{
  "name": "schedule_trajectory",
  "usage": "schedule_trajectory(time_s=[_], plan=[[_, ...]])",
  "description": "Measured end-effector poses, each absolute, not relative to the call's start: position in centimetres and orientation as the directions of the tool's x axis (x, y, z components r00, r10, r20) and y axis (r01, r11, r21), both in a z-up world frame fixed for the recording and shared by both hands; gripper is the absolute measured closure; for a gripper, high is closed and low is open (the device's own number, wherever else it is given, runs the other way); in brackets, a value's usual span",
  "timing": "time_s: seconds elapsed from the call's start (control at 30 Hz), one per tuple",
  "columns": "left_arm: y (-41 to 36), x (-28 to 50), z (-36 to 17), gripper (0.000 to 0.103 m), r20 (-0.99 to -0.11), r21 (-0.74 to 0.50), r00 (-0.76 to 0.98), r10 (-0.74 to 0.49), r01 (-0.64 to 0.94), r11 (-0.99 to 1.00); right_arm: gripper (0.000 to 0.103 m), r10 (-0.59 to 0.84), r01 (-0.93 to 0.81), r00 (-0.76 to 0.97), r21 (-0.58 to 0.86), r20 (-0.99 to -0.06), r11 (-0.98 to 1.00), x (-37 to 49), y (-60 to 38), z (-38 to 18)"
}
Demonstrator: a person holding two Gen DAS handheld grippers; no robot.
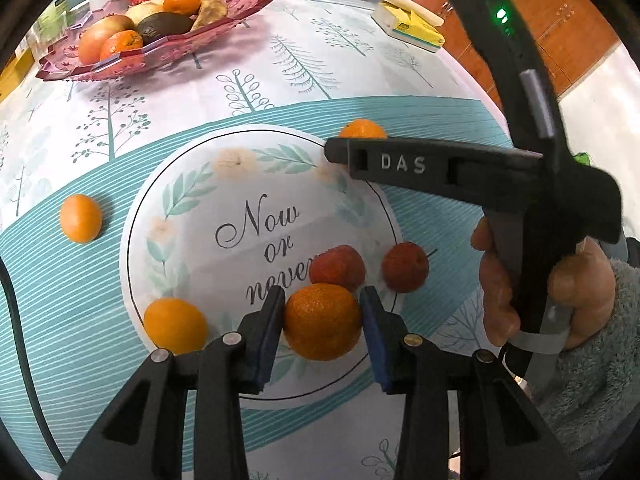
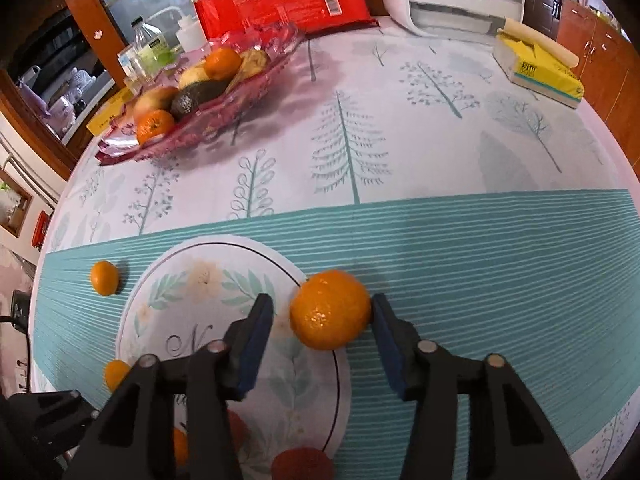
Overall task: Organize fruits
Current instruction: 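Grasp an orange on the plate with the left gripper while the right gripper grasps another orange, then carry both oranges into the pink bowl and open both grippers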
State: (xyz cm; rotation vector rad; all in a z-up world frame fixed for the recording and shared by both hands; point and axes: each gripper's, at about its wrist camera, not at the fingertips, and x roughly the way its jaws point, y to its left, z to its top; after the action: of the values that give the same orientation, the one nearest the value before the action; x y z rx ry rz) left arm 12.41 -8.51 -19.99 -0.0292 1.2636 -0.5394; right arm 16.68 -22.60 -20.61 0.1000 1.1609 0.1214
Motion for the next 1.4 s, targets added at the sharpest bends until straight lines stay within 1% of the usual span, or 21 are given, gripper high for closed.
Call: schedule_trajectory(time_s=[0.1, 0.4, 0.63, 0.87, 1.1, 1.4], plan=[[-8.1, 12.5, -19.7, 0.066, -0.894, -0.307, 0.201, -0.399, 0.373, 0.876, 0.062, 0.142, -0.048, 0.397, 0.134, -0.907, 0.99, 16.7, -22.6, -20.9], [-9.8, 12.0, -18.9, 0.066, -0.895, -0.296, 0.205, -0.395, 0.39, 0.872, 0.063, 0.159, -0.036, 0.395, 0.158, -0.905, 0.987, 16.1, -23.0, -20.6], [-9.9, 11.8, -17.4, 0.066, -0.881, -0.277, 0.245, -0.405, 0.427, 0.861, 0.063, 0.16, -0.033, 0.413, 0.16, -0.896, 0.987, 15.1, -22.8, -19.3], [-8.3, 11.7, -15.3, 0.066, -0.863, -0.259, 0.297, -0.409, 0.435, 0.862, 0.063, 0.168, -0.047, 0.457, 0.165, -0.873, 0.985, 14.3, -21.9, -16.4], [-5.9, 12.8, -13.2, 0.066, -0.845, -0.251, 0.356, -0.398, 0.392, 0.885, 0.063, 0.172, -0.079, 0.517, 0.154, -0.839, 0.985, 14.4, -20.6, -12.7], [-1.9, 16.4, -9.2, 0.066, -0.821, -0.203, 0.464, -0.334, 0.309, 0.929, 0.063, 0.186, -0.137, 0.575, 0.131, -0.797, 0.982, 15.9, -18.6, -7.7]])
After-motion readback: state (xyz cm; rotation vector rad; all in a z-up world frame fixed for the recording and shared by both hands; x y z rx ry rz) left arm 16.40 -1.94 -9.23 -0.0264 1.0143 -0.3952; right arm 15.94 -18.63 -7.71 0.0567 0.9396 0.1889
